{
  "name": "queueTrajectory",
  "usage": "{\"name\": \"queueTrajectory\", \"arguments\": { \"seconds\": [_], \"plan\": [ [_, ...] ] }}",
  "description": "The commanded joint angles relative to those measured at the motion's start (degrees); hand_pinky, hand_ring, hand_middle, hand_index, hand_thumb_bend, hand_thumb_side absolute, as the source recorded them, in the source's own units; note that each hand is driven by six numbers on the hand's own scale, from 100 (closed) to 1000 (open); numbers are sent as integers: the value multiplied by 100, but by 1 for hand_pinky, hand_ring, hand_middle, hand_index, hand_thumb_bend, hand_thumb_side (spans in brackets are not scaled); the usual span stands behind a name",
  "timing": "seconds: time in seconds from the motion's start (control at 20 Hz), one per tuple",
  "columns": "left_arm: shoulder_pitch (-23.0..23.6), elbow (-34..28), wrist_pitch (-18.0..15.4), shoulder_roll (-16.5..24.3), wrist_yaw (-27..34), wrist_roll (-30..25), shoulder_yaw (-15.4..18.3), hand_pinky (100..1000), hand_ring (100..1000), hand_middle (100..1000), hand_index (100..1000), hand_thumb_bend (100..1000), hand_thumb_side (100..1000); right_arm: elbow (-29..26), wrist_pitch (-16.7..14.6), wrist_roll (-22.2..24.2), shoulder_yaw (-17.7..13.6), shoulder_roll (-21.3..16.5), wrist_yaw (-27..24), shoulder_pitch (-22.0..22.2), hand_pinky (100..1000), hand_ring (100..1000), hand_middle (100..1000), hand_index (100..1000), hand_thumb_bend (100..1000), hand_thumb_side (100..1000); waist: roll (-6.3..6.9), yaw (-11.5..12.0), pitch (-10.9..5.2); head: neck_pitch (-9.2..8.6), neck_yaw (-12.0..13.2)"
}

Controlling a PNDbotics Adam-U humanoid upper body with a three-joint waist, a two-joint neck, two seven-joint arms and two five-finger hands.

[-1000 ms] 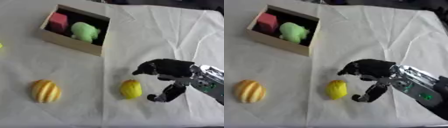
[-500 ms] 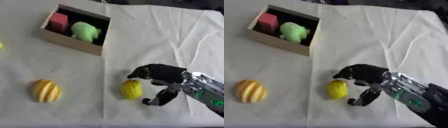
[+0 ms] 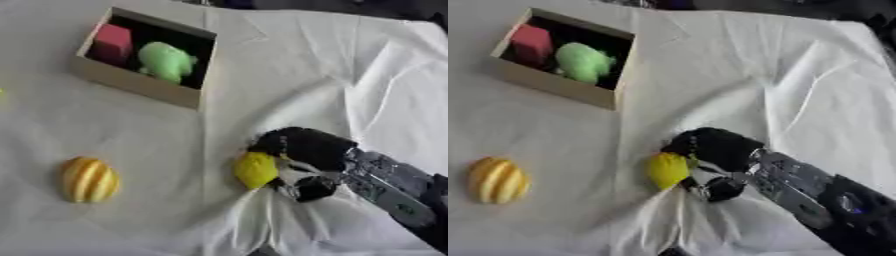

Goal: Pick up objects on the table and place them in the box.

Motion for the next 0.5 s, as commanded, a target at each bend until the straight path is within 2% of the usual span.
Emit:
{"name": "queueTrajectory", "arguments": {
  "seconds": [0.05,0.15,0.25,0.3,0.35,0.4,0.45,0.5],
  "plan": [
    [-71,-75,3,67,7,-34,28,727,852,723,816,136,565,186,59,-297,-21,5,143,6,809,861,771,903,434,173,30,20,-2,22,-15],
    [-72,-79,7,79,-5,-49,33,727,852,723,816,136,564,118,-9,-353,8,-79,42,35,812,855,743,878,407,176,28,23,0,22,11],
    [-61,-75,10,93,-16,-46,48,727,852,720,817,136,564,-19,-156,-171,21,-257,-218,61,812,853,746,898,389,229,18,12,-8,22,27],
    [-54,-72,10,97,-19,-42,53,727,853,720,816,136,564,-97,-204,-21,1,-360,-421,60,809,850,733,881,370,245,11,4,-15,22,36],
    [-47,-69,11,100,-22,-39,56,727,853,719,816,135,564,-187,-206,112,-41,-456,-661,42,808,845,713,855,359,242,6,-4,-23,22,45],
    [-41,-66,11,103,-25,-40,58,728,853,719,816,135,565,-291,-173,197,-97,-547,-896,7,804,837,667,776,311,230,-2,-12,-33,22,49],
    [-37,-64,12,105,-29,-41,59,728,853,719,816,135,565,-389,-109,242,-147,-620,-1127,-25,802,833,649,748,285,222,-8,-17,-41,22,53],
    [-33,-60,14,105,-33,-44,58,728,853,719,816,136,566,-474,-30,255,-188,-676,-1348,-61,797,820,611,681,190,207,-13,-20,-50,22,58]
  ]
}}
